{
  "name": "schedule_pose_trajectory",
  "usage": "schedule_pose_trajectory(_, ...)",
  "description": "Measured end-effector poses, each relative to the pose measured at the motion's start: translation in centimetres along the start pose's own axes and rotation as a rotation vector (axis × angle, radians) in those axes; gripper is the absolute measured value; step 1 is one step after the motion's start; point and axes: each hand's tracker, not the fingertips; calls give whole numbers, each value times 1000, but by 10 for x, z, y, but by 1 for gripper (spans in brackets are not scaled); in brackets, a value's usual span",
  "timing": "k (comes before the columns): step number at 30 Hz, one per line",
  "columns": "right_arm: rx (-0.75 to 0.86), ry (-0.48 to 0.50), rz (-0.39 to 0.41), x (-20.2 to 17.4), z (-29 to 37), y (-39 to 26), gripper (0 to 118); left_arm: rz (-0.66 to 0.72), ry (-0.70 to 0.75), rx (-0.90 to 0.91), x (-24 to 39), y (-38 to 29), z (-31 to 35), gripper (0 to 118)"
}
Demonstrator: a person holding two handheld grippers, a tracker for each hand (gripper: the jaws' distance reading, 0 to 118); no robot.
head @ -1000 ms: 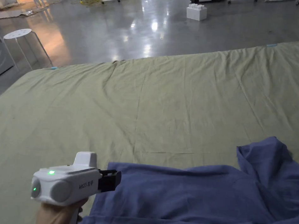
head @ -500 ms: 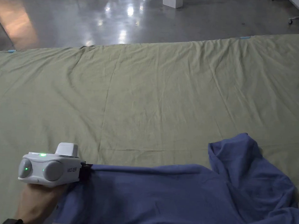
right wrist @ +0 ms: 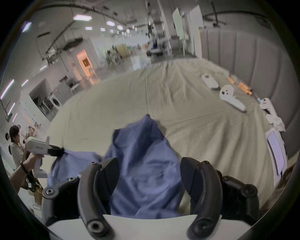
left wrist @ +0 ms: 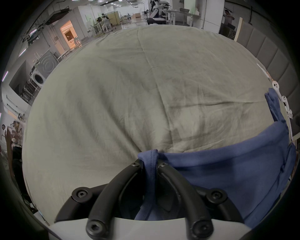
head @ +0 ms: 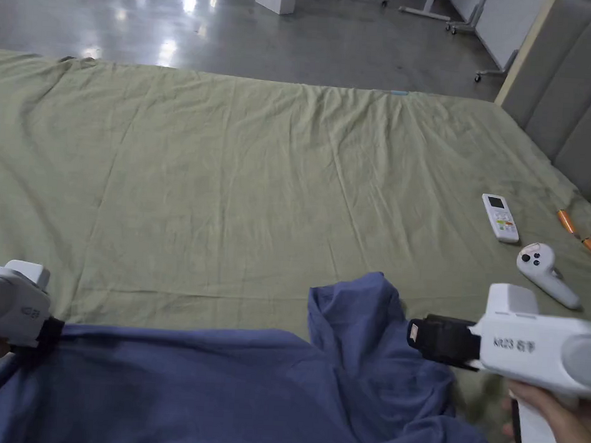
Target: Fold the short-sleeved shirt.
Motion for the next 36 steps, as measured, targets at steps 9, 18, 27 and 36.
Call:
schedule_pose_trajectory(9, -241, -124, 177, -7, -82, 1, 63, -17, 14, -25, 0, 2, -4, 13)
schedule_pose_trajectory(18, 48, -87, 69, 7, -24, 39, 0, 279, -142, 307, -61, 6, 72, 9)
schedule_pose_trajectory(27, 262, -22, 70, -19, 66, -11, 0, 238, -222, 570, -82, -75, 153, 9)
schedule_pose_trajectory(36, 266, -4, -45, 13, 118, -153, 0, 318, -284, 538, -91, -231, 155, 9)
